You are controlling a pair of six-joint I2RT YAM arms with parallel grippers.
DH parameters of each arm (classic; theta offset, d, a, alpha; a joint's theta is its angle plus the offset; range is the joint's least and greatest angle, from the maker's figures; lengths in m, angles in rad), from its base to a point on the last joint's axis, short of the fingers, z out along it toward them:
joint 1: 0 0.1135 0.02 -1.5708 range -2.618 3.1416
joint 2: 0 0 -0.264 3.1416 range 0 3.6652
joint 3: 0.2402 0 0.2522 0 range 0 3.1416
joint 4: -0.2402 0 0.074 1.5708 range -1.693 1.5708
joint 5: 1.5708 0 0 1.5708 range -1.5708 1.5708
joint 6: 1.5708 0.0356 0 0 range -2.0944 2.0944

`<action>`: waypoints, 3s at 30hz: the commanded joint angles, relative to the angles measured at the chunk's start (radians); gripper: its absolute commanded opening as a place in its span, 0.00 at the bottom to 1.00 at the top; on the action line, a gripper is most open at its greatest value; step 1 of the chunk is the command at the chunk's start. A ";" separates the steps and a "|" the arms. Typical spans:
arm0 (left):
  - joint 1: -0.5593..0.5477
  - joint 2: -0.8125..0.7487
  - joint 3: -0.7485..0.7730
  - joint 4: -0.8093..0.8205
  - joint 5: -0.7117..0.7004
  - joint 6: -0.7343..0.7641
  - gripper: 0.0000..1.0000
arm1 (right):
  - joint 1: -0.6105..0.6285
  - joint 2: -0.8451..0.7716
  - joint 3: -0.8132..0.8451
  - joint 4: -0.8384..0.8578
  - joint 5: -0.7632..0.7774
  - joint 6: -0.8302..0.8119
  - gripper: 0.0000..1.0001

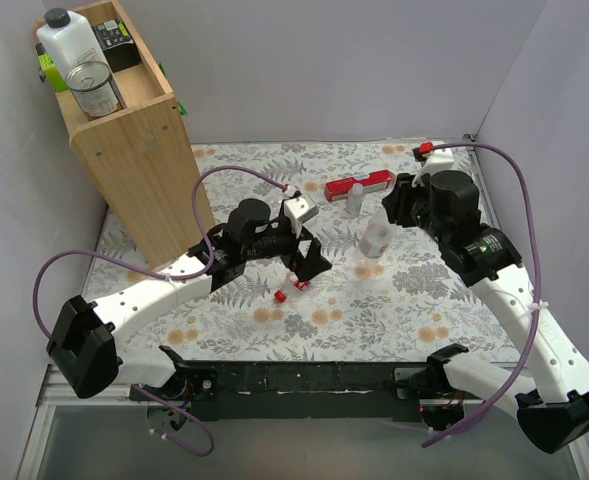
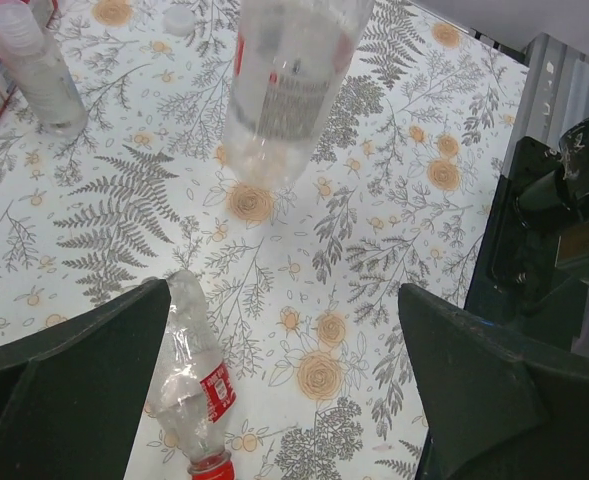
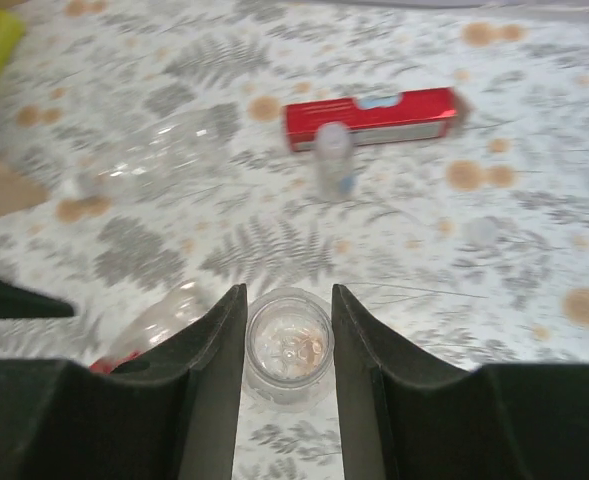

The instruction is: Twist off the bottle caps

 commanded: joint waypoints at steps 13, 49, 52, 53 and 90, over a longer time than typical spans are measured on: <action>0.007 0.014 0.030 -0.015 -0.080 -0.002 0.98 | -0.268 0.051 -0.187 0.450 0.293 -0.236 0.01; 0.009 0.063 0.041 -0.032 -0.060 0.006 0.98 | -0.293 0.108 -0.314 0.525 0.285 -0.195 0.75; 0.007 0.065 0.044 -0.034 -0.052 0.009 0.98 | -0.294 0.116 -0.296 0.516 0.294 -0.204 0.80; 0.007 0.065 0.042 -0.034 -0.052 0.008 0.98 | -0.293 0.116 -0.291 0.518 0.299 -0.204 0.81; 0.006 0.514 0.190 -0.167 -0.331 -0.063 0.67 | -0.283 -0.234 -0.178 0.232 0.017 -0.049 0.73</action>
